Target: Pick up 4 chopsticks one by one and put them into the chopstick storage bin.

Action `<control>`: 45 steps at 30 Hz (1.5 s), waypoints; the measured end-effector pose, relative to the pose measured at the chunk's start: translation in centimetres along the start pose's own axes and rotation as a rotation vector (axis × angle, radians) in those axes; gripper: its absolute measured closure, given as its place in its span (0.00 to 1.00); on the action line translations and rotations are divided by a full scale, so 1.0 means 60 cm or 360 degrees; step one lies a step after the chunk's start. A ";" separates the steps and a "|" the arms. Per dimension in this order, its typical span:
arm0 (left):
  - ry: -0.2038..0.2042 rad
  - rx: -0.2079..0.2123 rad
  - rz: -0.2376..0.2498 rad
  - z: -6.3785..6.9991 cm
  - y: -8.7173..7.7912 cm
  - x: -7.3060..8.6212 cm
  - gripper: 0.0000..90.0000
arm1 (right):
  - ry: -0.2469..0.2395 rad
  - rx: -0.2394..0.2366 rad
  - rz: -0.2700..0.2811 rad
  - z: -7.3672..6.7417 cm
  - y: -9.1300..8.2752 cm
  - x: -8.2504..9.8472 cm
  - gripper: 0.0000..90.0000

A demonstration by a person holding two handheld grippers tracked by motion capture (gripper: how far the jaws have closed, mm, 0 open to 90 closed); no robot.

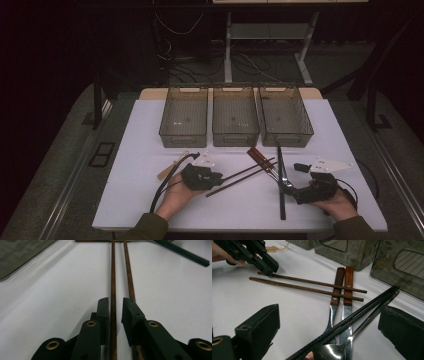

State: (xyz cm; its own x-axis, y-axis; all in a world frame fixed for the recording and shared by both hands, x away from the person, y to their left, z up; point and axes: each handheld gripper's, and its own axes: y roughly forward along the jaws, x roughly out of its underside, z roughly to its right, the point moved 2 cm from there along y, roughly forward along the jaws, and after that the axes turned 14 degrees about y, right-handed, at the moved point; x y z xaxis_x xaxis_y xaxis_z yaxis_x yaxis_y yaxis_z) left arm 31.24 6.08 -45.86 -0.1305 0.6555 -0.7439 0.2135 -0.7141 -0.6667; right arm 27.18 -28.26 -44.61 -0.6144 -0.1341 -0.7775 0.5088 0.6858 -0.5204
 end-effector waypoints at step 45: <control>0.0064 -0.0064 0.0018 0.003 0.001 -0.005 0.93 | -0.0025 -0.0006 0.0013 -0.006 0.003 0.001 0.04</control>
State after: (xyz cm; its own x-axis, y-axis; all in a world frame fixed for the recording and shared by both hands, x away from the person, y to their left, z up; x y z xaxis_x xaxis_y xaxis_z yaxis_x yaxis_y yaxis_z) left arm 31.10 5.77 -45.70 -0.0889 0.6575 -0.7482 0.2534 -0.7116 -0.6554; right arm 27.00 -27.88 -44.61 -0.6005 -0.1397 -0.7873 0.5115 0.6896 -0.5126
